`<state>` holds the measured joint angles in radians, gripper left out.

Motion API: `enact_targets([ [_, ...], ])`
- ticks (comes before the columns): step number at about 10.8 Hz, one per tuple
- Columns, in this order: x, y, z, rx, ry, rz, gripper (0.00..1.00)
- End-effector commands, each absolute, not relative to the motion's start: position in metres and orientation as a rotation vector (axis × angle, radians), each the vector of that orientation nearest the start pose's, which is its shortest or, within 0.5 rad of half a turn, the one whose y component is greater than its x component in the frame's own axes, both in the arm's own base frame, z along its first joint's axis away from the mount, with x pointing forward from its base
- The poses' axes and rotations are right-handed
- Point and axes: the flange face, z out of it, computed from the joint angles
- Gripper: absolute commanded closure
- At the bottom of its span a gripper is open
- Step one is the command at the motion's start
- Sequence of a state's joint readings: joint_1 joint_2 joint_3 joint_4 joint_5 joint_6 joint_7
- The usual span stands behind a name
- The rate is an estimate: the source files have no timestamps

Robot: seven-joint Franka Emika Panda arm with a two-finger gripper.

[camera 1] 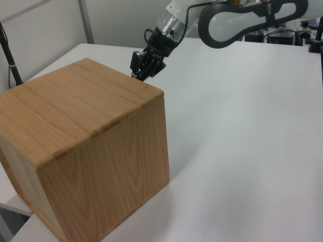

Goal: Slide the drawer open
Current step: 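Lower the gripper onto the black handle and close on it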

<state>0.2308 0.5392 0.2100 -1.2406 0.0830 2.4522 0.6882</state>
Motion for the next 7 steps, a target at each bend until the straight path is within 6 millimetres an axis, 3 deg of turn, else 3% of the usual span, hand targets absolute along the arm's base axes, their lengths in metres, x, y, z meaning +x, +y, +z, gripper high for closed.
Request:
enact_targets([
  [1, 0.711, 0.289, 0.519, -2.528, 0.463, -0.618, 0.83],
  [4, 0.709, 0.302, 0.507, -2.56, 0.421, -0.629, 0.84],
  [5, 0.709, 0.301, 0.508, -2.565, 0.414, -0.635, 0.99],
  [7, 0.713, 0.284, 0.515, -2.56, 0.44, -0.65, 1.0],
])
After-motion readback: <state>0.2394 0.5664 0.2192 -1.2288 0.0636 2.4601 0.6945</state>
